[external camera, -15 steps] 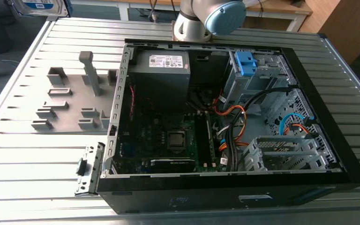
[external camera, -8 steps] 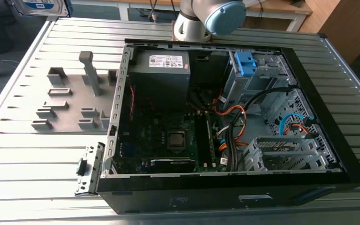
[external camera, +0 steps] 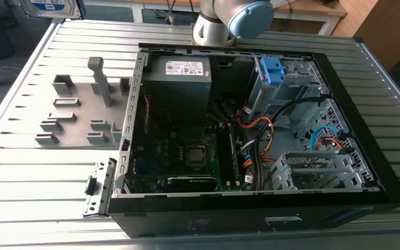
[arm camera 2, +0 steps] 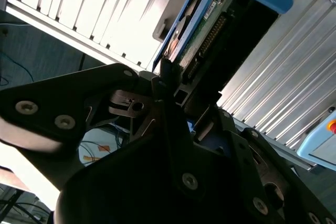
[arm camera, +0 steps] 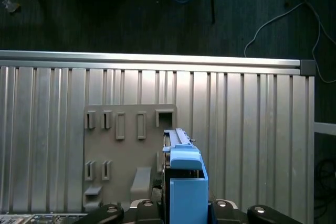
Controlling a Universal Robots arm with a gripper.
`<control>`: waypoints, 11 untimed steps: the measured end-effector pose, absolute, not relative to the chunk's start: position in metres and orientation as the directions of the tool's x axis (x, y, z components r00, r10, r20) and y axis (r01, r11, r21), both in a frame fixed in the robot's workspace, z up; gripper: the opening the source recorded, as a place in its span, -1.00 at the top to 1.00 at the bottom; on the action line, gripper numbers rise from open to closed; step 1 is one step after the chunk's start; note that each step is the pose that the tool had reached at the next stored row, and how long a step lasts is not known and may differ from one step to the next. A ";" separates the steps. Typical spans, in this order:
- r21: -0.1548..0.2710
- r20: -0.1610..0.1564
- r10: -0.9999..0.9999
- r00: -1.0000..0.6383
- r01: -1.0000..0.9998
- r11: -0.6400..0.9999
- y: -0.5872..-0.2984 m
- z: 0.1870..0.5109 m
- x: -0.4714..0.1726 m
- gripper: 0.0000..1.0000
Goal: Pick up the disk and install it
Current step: 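Pick up the disk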
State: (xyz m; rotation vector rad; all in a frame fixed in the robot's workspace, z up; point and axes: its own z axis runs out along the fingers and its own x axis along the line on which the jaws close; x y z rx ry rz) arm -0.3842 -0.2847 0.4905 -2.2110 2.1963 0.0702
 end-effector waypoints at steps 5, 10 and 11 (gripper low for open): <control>0.015 -0.049 -0.999 0.006 -1.000 -0.007 -0.285 0.491 -0.378 0.27; 0.015 -0.049 -0.999 0.006 -1.000 -0.007 -0.285 0.491 -0.371 0.27; 0.015 -0.049 -0.999 0.006 -1.000 -0.007 -0.285 0.491 -0.370 0.27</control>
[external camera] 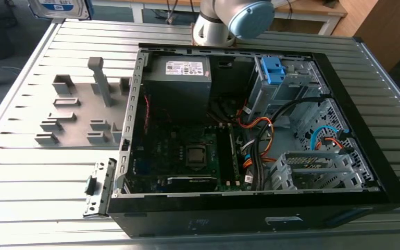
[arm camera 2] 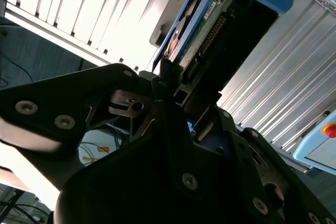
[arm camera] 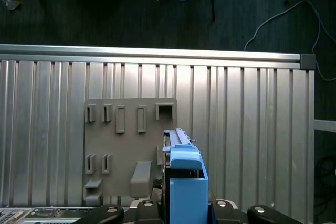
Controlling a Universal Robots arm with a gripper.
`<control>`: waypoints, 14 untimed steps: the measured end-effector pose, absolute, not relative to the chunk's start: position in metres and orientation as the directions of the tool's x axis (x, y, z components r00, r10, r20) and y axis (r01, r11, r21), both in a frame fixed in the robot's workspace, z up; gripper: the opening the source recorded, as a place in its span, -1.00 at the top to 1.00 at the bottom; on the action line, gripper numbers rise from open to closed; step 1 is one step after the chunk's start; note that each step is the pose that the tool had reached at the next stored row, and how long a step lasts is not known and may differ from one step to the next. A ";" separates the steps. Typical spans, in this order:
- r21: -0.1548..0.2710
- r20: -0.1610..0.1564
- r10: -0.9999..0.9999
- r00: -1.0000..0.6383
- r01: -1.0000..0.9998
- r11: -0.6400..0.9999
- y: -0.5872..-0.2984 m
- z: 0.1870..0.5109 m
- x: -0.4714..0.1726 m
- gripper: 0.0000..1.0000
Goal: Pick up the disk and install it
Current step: 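Pick up the disk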
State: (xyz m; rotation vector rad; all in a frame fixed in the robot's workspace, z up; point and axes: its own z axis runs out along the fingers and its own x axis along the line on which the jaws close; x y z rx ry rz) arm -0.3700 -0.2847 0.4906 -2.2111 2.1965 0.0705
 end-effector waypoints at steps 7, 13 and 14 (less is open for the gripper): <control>0.015 -0.049 -0.999 0.006 -1.000 -0.007 -0.285 0.491 -0.362 0.27; 0.015 -0.049 -0.999 0.006 -1.000 -0.007 -0.285 0.491 -0.356 0.27; 0.015 -0.049 -0.999 0.006 -1.000 -0.007 -0.285 0.491 -0.355 0.27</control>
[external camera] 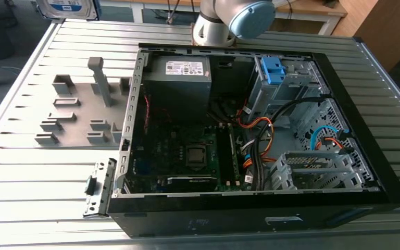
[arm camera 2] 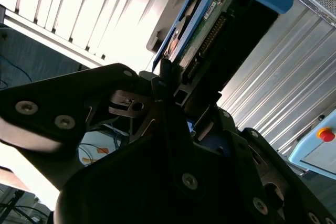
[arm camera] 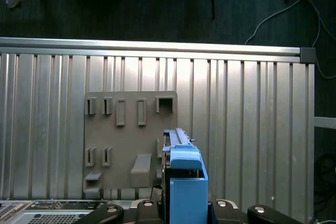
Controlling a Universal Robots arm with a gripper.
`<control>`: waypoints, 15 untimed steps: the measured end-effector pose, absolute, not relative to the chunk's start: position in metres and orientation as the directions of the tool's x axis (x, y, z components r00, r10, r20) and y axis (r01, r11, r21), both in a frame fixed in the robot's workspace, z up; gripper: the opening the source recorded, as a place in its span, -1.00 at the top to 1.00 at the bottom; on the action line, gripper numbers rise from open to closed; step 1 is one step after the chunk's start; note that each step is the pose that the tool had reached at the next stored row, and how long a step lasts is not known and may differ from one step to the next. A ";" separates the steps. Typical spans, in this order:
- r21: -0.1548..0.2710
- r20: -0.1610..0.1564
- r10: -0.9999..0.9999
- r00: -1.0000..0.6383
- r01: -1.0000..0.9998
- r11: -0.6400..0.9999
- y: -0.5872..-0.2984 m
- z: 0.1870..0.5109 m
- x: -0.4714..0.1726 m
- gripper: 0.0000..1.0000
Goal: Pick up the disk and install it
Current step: 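Pick up the disk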
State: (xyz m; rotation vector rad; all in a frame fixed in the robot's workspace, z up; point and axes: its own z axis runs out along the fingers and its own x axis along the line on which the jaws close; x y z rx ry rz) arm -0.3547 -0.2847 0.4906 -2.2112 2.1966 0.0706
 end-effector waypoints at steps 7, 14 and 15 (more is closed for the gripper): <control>0.015 -0.049 -0.999 0.006 -1.000 -0.007 -0.285 0.491 -0.347 0.27; 0.015 -0.049 -0.999 0.006 -1.000 -0.007 -0.285 0.491 -0.338 0.27; 0.015 -0.049 -0.999 0.006 -1.000 -0.007 -0.285 0.491 -0.336 0.27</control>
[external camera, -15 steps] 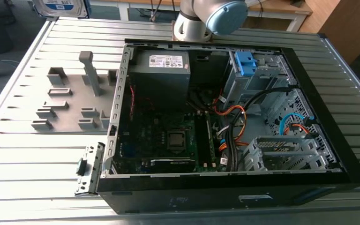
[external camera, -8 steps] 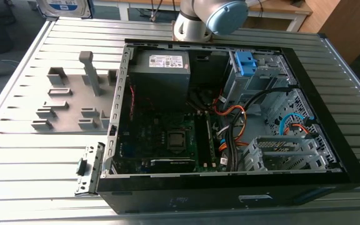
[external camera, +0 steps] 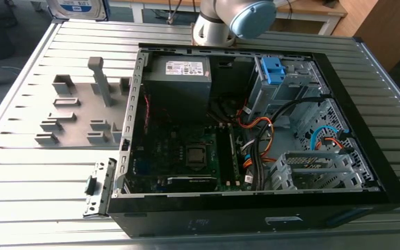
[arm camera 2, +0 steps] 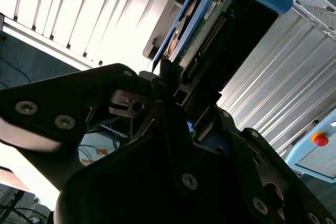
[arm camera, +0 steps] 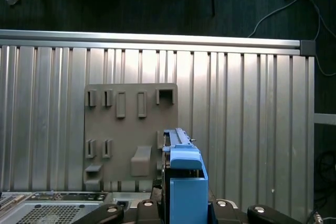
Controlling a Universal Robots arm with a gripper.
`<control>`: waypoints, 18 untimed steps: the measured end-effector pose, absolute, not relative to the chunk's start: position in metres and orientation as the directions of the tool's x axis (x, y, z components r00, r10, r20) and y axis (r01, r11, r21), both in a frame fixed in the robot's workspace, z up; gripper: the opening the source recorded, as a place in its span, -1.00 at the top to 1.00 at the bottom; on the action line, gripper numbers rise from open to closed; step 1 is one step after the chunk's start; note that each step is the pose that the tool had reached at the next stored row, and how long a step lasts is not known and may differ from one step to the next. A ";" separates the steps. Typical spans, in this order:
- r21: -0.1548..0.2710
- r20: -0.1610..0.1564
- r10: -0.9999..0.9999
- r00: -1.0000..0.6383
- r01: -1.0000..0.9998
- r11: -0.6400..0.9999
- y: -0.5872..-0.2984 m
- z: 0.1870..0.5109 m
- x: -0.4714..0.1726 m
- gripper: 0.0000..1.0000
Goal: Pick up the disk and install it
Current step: 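Pick up the disk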
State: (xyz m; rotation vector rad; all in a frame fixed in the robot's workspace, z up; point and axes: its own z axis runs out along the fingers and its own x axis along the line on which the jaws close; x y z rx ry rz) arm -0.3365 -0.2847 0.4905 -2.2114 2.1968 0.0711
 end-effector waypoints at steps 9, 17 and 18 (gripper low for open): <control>0.016 -0.049 -0.999 0.006 -1.000 -0.007 -0.285 0.491 -0.323 0.27; 0.017 -0.049 -0.999 0.006 -1.000 -0.007 -0.285 0.491 -0.311 0.27; 0.017 -0.049 -0.999 0.006 -1.000 -0.007 -0.285 0.491 -0.309 0.27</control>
